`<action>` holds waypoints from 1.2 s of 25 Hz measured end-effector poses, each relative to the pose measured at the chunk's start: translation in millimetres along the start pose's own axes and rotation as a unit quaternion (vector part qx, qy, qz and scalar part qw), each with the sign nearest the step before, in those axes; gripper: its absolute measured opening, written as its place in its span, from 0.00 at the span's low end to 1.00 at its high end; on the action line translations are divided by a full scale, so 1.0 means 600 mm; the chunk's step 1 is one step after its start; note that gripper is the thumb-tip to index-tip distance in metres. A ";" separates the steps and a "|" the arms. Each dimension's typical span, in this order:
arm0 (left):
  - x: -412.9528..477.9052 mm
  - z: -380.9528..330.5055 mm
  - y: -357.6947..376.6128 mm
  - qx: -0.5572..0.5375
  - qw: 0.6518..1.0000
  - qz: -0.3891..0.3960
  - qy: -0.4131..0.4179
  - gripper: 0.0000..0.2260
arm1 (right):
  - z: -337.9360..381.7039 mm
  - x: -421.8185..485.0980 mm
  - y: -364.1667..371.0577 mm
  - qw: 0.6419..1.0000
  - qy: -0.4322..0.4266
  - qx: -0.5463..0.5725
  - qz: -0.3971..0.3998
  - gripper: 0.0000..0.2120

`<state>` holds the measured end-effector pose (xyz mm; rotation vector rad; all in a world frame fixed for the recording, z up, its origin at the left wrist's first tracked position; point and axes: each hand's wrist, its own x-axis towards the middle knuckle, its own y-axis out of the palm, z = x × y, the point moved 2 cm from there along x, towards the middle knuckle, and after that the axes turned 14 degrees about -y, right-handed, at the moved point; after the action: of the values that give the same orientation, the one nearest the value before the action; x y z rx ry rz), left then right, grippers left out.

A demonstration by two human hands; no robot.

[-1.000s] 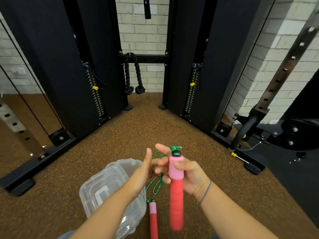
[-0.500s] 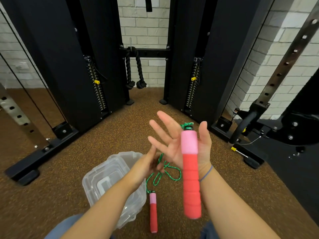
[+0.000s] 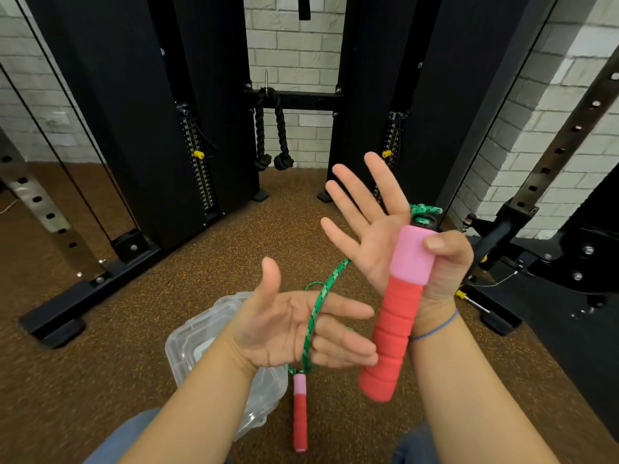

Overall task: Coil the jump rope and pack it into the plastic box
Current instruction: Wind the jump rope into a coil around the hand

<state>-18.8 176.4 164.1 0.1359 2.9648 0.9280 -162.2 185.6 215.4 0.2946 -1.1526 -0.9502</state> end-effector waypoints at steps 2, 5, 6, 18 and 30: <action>-0.009 0.002 -0.001 -0.015 0.999 0.017 0.036 0.26 | -0.007 -0.005 -0.005 0.998 -0.013 -0.041 -0.043 0.44; -0.024 0.000 0.001 -0.033 0.999 -0.015 -0.003 0.19 | -0.026 -0.022 -0.024 0.983 -0.011 -0.135 -0.121 0.43; -0.028 -0.001 0.004 -0.010 0.998 -0.046 -0.035 0.17 | -0.033 -0.027 -0.031 0.979 0.003 -0.150 -0.134 0.43; -0.040 0.021 -0.038 -0.040 0.997 -0.036 0.049 0.14 | -0.093 -0.079 -0.060 0.988 0.114 -0.032 -0.101 0.46; -0.047 0.002 -0.044 0.022 0.966 -0.258 0.011 0.09 | -0.010 -0.052 -0.073 0.842 -0.149 -0.205 -0.477 0.30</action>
<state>7.2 152.7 148.3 -0.6186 2.8064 0.7878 -180.7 181.9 164.6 0.3849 -1.0243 -2.1571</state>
